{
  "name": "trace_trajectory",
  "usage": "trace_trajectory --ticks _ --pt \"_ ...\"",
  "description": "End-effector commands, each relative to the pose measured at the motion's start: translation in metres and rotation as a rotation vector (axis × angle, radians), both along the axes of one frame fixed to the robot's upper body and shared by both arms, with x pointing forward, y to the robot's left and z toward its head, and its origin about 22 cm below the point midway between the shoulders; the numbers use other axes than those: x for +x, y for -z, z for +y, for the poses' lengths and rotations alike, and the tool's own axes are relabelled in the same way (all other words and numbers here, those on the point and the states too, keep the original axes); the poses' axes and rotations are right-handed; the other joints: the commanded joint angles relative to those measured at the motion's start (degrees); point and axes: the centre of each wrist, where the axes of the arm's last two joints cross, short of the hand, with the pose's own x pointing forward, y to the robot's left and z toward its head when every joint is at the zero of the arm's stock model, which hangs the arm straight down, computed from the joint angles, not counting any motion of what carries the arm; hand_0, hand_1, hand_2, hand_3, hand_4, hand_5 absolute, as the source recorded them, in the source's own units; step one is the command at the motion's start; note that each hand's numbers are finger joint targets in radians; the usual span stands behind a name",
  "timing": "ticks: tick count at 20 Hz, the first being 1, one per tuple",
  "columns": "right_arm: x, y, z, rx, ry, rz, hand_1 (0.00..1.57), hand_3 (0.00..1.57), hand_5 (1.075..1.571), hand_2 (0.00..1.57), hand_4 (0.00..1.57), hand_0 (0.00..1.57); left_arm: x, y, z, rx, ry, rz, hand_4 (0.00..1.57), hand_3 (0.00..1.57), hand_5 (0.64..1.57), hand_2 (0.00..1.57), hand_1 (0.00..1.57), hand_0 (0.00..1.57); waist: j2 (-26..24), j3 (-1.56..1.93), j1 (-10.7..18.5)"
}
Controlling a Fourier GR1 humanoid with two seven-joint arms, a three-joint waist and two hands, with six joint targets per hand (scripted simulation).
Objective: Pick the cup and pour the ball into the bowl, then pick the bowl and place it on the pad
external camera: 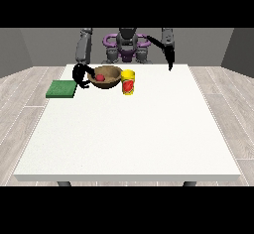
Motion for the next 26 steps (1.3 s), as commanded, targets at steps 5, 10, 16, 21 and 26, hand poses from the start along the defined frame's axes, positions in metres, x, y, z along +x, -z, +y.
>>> trace_trajectory --ticks 5,10,16,21,26 --pt "0.032 -0.049 -0.001 -0.059 -0.056 0.12 1.57 0.82 1.546 1.57 0.89 1.57 -0.009 0.038 0.022 0.011 -0.1 0.093 0.0 0.0 0.709 0.0 0.0 0.0 -4.92 0.56 -5.39" --pt "0.013 -0.059 -0.079 -0.058 -0.042 0.094 1.57 0.84 1.561 1.57 0.9 1.57 -0.014 0.038 0.024 -0.021 -0.094 0.074 0.0 0.0 0.708 0.0 0.0 0.0 -3.39 0.6 -5.23" --pt "0.008 -0.074 -0.12 -0.017 -0.003 0.063 1.57 0.82 1.571 1.57 0.88 1.57 -0.007 0.033 0.001 0.007 -0.065 0.003 0.0 0.0 0.713 0.0 0.0 0.0 1.33 0.6 -3.91" --pt "0.002 -0.085 -0.152 -0.008 0.026 0.007 1.57 0.84 1.57 1.57 0.87 1.57 0.004 0.021 0.0 0.034 -0.06 -0.066 0.0 0.0 0.718 0.0 0.0 0.0 4.4 0.6 -3.63" --pt "-0.013 -0.119 -0.216 0.012 0.112 -0.141 1.57 0.69 1.57 1.57 0.86 1.57 0.001 -0.023 -0.044 0.036 0.027 -0.246 0.0 0.0 0.71 0.0 0.0 0.0 14.65 0.74 2.48"
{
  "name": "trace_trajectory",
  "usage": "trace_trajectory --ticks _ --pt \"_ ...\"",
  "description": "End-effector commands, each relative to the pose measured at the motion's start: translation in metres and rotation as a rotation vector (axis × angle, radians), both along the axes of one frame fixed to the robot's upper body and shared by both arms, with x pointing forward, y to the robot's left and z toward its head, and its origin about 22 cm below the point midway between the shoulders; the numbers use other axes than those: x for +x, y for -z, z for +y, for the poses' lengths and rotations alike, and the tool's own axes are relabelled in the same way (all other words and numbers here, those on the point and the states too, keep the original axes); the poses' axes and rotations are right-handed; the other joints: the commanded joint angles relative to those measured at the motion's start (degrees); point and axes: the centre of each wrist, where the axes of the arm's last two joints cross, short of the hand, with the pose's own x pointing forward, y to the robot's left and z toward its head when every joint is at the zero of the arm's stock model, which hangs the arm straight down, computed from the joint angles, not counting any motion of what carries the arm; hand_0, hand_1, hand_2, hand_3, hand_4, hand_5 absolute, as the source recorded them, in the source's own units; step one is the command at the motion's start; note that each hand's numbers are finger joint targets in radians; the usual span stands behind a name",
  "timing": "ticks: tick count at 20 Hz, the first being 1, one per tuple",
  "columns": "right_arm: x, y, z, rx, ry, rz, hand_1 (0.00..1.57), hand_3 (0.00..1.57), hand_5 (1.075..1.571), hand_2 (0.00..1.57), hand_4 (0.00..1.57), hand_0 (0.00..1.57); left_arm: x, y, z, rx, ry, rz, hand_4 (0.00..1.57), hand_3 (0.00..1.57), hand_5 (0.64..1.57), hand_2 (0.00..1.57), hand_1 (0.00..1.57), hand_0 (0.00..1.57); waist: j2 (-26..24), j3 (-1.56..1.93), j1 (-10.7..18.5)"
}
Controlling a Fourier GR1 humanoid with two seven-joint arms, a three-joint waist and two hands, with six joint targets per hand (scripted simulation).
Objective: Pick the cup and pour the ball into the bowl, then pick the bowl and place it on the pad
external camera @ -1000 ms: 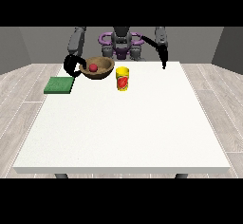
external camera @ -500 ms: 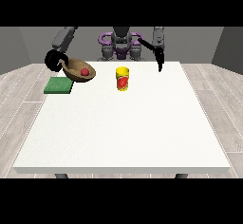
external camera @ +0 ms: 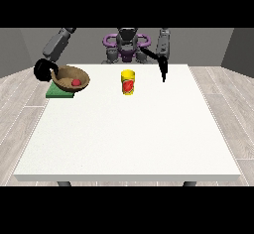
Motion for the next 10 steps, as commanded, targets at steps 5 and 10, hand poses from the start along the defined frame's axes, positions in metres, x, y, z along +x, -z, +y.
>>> trace_trajectory --ticks 5,10 --pt "-0.033 -0.026 -0.066 -0.002 0.043 -0.193 1.57 0.0 1.57 1.57 0.84 1.57 -0.008 -0.061 -0.006 0.01 0.032 -0.218 0.0 0.0 0.703 0.0 0.0 0.0 12.14 0.21 2.26" --pt "-0.007 -0.045 -0.056 0.019 0.037 -0.281 1.57 0.0 1.57 1.57 0.84 1.57 -0.017 -0.074 -0.012 0.021 0.005 -0.299 0.0 0.0 0.699 0.0 0.0 0.0 16.24 0.11 0.69"
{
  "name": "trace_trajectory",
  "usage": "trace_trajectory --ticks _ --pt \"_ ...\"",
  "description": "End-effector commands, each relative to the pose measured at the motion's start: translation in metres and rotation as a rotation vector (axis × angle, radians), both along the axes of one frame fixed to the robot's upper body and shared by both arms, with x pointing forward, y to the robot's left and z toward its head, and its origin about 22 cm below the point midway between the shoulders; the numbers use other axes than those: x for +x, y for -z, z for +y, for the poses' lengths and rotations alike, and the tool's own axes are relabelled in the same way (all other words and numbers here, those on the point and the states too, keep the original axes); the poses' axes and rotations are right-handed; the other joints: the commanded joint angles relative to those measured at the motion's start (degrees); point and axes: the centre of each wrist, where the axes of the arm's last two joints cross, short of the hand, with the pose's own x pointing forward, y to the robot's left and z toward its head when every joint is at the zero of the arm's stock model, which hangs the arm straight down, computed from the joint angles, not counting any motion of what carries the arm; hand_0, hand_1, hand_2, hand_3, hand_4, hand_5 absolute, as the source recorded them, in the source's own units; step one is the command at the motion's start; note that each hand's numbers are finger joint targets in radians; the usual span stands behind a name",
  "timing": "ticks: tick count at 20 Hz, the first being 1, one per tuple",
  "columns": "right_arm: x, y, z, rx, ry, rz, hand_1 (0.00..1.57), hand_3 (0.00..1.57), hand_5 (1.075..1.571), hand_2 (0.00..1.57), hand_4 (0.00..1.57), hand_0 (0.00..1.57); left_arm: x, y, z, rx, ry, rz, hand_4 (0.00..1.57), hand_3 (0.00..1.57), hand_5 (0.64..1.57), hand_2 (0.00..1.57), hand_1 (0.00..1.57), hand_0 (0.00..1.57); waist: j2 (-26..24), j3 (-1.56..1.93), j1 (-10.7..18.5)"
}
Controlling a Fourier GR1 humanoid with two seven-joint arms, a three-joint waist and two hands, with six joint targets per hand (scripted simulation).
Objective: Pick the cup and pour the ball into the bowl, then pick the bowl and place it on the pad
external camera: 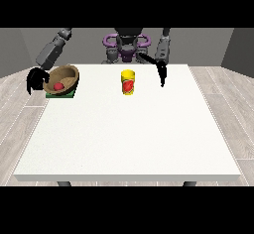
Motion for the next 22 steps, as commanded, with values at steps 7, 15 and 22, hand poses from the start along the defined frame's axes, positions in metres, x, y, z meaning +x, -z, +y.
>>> trace_trajectory --ticks 7,15,22 --pt "-0.005 -0.027 -0.024 -0.024 0.007 -0.036 1.57 0.0 1.57 1.57 0.43 1.57 -0.035 -0.031 0.018 0.01 -0.019 -0.036 0.0 0.0 0.684 0.0 0.0 0.0 1.69 0.02 -0.41" --pt "0.006 -0.035 -0.016 -0.076 -0.079 0.019 1.57 0.99 1.556 1.57 0.44 1.57 -0.036 -0.017 0.002 -0.023 -0.022 -0.027 0.0 0.0 0.687 0.0 0.0 0.0 0.38 -0.07 -2.08" --pt "0.008 -0.009 0.0 -0.121 -0.094 0.161 1.57 1.15 1.537 1.57 0.41 1.57 -0.036 0.016 -0.012 -0.031 -0.046 0.09 0.0 0.0 0.685 0.0 0.0 0.0 -5.85 -0.13 -3.23"
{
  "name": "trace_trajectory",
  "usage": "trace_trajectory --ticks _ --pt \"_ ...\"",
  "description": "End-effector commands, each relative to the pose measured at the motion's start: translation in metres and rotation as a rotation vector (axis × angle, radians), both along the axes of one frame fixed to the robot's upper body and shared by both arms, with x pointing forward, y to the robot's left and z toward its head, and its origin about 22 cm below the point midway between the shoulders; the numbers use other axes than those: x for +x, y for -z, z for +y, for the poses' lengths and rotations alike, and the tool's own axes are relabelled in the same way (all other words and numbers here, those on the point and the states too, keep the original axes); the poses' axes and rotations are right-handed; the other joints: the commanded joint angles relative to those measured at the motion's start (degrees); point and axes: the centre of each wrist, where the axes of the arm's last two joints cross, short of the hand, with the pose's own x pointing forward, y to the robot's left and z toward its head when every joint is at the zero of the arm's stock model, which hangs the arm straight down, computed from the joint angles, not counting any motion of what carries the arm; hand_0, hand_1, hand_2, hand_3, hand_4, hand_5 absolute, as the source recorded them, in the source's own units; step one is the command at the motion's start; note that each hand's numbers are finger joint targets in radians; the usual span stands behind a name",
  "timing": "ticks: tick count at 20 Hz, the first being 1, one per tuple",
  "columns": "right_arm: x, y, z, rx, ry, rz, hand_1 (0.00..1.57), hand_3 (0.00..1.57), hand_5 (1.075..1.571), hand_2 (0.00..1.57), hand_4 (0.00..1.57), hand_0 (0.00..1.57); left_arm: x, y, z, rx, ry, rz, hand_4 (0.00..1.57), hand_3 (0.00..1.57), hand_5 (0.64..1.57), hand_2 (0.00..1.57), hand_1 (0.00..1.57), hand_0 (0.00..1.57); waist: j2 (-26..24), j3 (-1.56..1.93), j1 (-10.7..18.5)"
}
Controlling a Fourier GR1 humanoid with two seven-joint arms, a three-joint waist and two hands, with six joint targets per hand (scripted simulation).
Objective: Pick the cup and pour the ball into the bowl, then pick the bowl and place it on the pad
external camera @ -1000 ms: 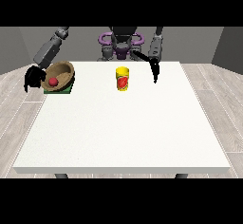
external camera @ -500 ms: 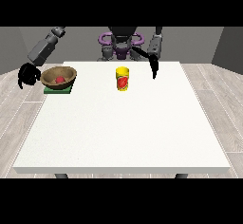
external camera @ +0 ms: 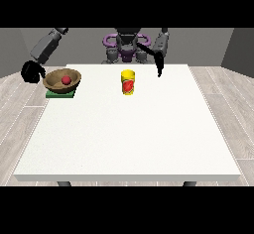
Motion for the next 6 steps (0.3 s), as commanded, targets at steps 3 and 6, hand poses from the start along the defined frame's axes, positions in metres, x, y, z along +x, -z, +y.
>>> trace_trajectory --ticks 3,6 --pt "0.001 -0.007 -0.002 0.013 0.023 0.046 1.57 1.23 1.525 1.57 0.0 1.57 0.001 0.04 -0.005 -0.005 -0.02 0.097 0.0 0.0 0.682 0.0 0.0 0.0 -5.18 -0.07 -1.86" --pt "0.003 -0.043 -0.011 -0.177 -0.016 0.11 0.5 0.0 1.087 0.24 0.38 0.5 0.008 0.052 0.002 0.007 -0.024 0.215 0.0 0.0 0.682 0.0 0.0 0.0 -11.83 -0.19 -2.2"
